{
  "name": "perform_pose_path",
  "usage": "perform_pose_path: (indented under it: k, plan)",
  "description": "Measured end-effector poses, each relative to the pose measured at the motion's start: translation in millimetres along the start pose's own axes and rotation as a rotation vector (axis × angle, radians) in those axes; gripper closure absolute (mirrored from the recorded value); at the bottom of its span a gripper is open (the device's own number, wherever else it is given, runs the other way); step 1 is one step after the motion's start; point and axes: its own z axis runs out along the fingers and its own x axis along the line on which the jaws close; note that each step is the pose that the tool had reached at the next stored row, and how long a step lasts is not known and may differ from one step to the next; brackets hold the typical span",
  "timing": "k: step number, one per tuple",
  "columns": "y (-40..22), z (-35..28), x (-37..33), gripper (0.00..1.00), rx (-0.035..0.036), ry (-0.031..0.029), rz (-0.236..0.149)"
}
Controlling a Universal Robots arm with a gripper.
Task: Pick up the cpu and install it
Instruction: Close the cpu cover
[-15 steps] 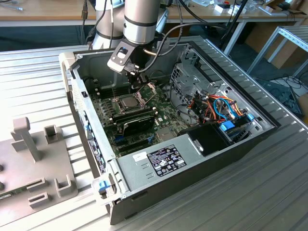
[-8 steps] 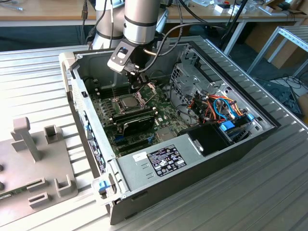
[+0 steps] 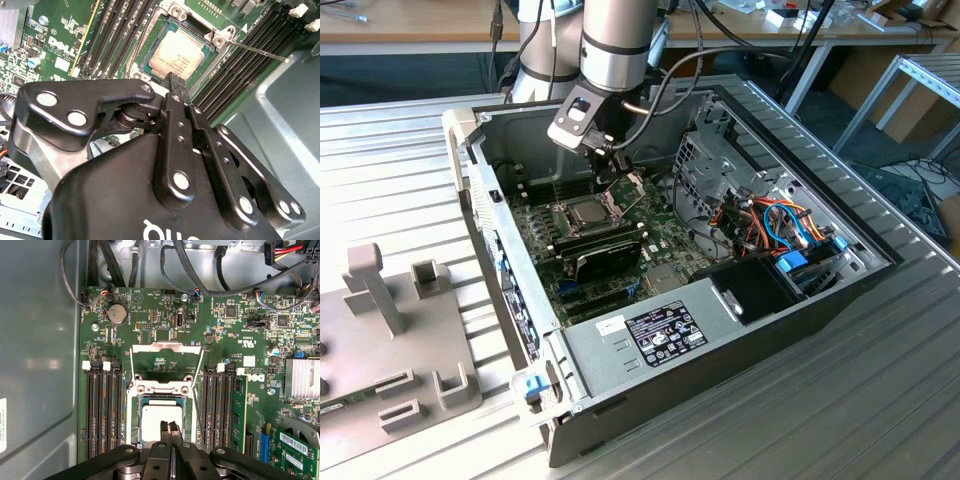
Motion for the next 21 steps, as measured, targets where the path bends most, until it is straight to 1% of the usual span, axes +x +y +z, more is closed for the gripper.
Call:
perform_pose_path:
  k: [5,11,15,17,21]
  plan:
    - [0.1,-1.2,0.0,0.89,0.0001,-0.0001,0.000]
    - [0.2,-6.0,-0.2,0.89,0.0001,-0.0001,0.000]
    - [0.3,-11.6,-0.3,0.89,0.0000,0.0000,0.000]
    - [0.4,-15.8,-0.5,0.89,0.0000,-0.0001,0.000]
    - [0.5,-15.9,-0.5,0.89,-0.0001,0.0000,0.000]
